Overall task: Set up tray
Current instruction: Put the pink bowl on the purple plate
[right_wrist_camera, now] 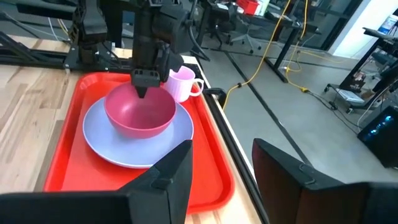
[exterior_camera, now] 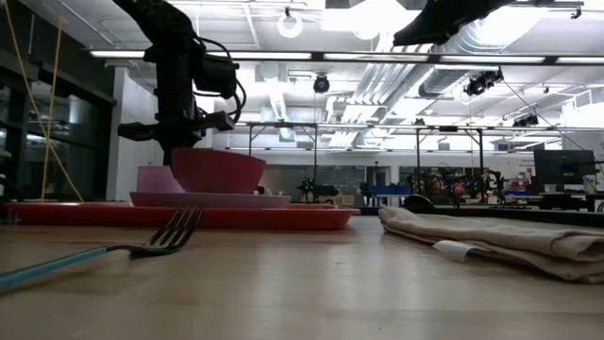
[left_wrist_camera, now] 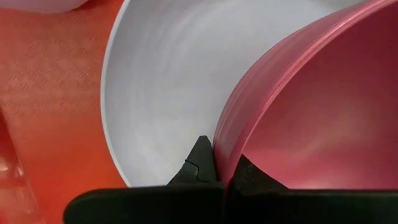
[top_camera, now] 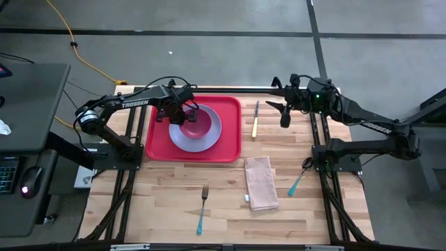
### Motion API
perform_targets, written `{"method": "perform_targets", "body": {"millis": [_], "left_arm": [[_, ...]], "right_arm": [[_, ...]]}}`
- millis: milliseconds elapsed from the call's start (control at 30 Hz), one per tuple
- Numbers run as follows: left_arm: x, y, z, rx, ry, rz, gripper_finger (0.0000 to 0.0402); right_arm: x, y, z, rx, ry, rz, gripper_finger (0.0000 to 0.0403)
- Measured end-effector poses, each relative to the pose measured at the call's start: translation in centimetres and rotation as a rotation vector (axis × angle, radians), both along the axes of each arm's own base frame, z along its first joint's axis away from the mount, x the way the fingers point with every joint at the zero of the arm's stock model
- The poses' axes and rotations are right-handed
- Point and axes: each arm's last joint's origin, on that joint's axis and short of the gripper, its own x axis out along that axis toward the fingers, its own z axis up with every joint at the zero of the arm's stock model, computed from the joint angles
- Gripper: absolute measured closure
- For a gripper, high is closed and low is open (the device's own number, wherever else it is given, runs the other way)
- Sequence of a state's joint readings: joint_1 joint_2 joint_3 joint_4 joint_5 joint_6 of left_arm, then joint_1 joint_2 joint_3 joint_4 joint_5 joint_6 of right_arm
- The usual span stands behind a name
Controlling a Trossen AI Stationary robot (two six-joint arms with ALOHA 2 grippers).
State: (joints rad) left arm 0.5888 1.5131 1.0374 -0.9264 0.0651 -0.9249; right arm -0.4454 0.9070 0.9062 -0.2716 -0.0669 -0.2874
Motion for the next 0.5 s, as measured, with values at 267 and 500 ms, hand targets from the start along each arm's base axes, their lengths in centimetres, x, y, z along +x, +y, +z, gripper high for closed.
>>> {"method": "perform_targets", "body": {"millis": [267, 500], "left_arm": [[-0.5, -0.3, -1.0, -0.024, 0.030, 0.023, 0.0382], [-0.7, -0.5, -1.7, -0.047, 0.011, 0.040, 0.0380]], "right_arm": [[0.0, 0.0, 0.0, 0.000, 0.000, 0.000, 0.0258], [0.0, 0.0, 0.0, -0.002, 0.000, -0.006, 0.0258]]}}
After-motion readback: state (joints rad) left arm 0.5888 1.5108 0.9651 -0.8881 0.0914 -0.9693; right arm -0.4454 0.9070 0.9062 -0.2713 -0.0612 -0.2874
